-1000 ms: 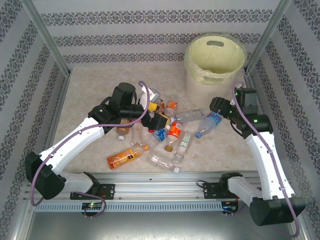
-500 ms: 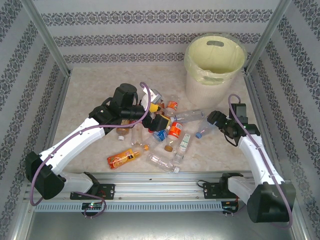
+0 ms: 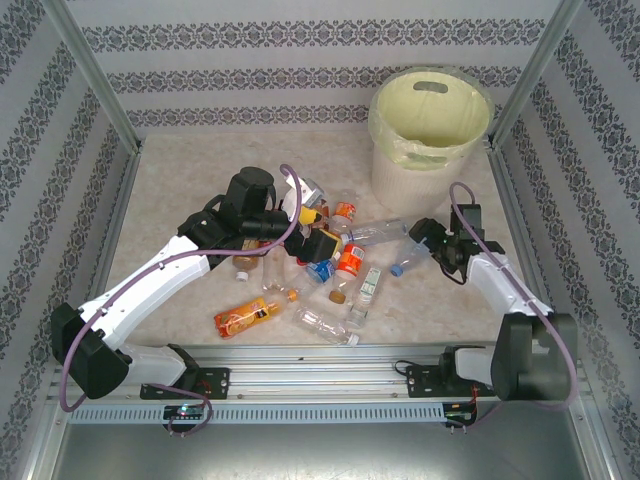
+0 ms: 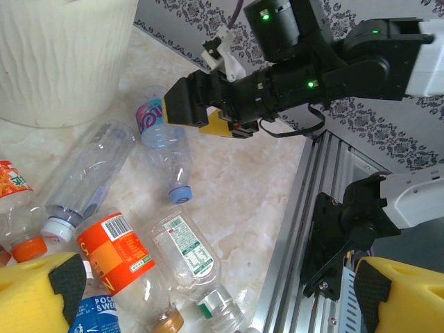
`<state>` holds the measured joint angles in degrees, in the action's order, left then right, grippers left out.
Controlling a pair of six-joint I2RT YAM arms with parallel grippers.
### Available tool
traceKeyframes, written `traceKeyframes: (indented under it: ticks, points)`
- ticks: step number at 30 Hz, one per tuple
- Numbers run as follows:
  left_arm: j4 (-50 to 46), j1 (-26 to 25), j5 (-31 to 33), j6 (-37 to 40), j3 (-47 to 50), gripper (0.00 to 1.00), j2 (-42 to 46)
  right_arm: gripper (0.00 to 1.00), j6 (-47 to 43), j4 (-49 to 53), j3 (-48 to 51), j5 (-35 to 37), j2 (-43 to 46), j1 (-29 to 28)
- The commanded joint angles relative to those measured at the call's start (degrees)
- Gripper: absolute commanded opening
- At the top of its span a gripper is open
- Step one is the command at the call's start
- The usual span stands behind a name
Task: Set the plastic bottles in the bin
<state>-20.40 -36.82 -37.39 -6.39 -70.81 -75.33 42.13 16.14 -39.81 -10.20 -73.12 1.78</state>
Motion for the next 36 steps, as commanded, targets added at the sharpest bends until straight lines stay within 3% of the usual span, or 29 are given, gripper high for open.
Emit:
traceKeyframes:
  ticks: [1, 7, 21, 36]
  points:
    - [0.0, -1.1, 0.2, 1.3, -0.5, 1.00, -0.3, 0.91, 1.7, -4.1, 0.7, -2.4, -3.2, 0.6]
    - [-0.2, -1.1, 0.4, 1.4, -0.5, 1.00, -0.6, 0.90, 2.5, -7.8, 1.2, -2.6, -7.6, 0.6]
    - [-0.9, -1.4, 0.6, 1.8, -0.8, 1.00, -0.7, 0.77, 2.3, -10.3, 1.2, -1.5, -11.8, 0.6]
    - [-0.5, -2.3, 1.0, 1.7, -0.7, 1.00, 0.1, 0.69, -5.2, 1.6, 3.0, 1.2, 4.6, 0.5]
